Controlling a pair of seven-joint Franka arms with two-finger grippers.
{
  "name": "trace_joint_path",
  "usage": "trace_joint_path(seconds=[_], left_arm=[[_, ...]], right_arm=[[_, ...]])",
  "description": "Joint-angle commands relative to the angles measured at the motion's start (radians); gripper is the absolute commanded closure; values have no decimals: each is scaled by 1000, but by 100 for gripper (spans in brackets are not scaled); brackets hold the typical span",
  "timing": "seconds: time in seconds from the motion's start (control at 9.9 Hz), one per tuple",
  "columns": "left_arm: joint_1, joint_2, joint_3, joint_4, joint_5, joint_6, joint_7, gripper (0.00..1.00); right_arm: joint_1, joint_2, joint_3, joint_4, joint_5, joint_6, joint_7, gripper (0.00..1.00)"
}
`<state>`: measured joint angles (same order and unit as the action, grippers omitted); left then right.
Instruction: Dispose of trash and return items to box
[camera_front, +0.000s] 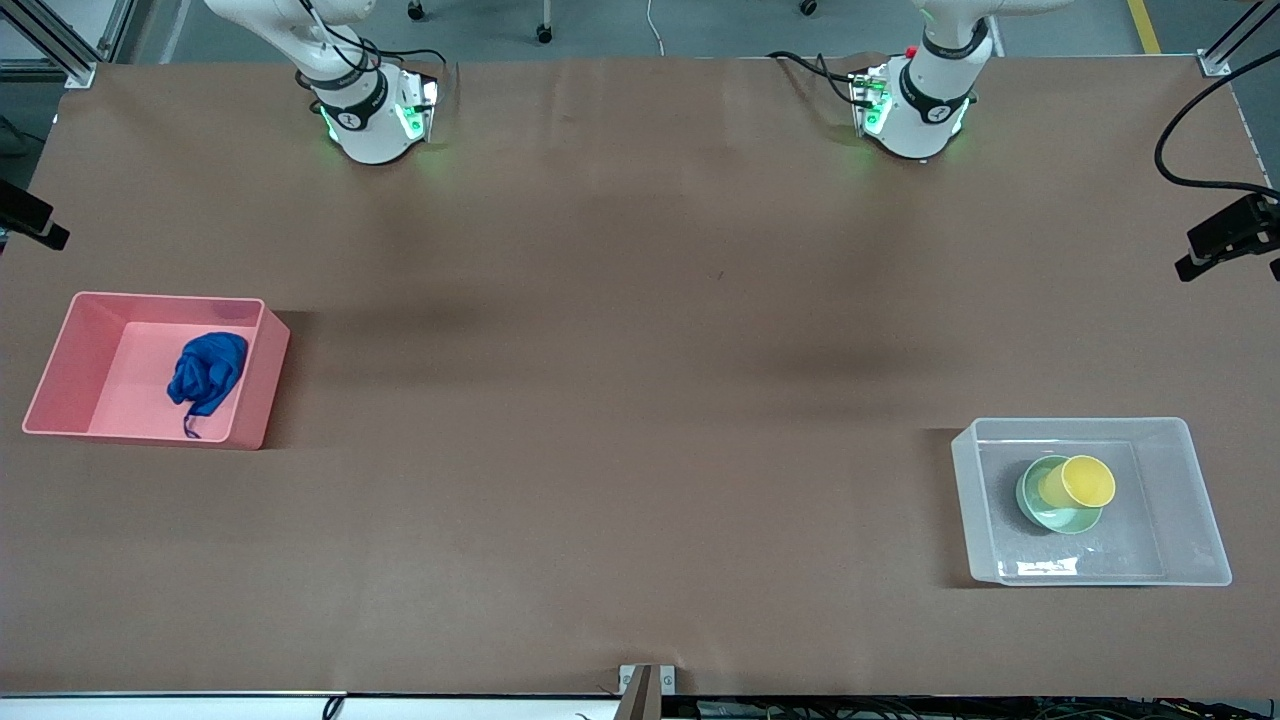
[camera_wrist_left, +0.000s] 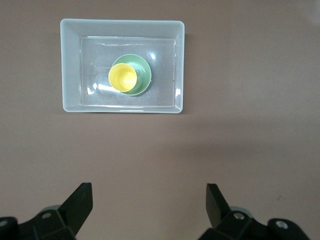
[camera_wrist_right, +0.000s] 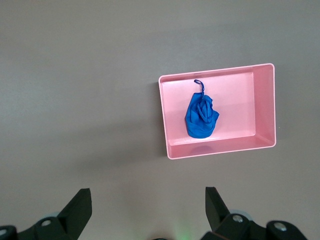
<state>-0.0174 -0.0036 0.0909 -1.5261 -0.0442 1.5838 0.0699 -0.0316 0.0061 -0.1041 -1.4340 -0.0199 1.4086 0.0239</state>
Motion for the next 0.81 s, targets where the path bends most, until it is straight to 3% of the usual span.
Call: trace_joint_path(seconds=[0.0,0.71], left_arm=[[-1,-33,-20,-88,24,5,-35,0],[5,-42,-43,-91,50,-5,-36,0]], right_arm=[[-2,-5,-3,-2,14,0,-7,0],[-2,-5,-3,-2,14,0,-7,0]])
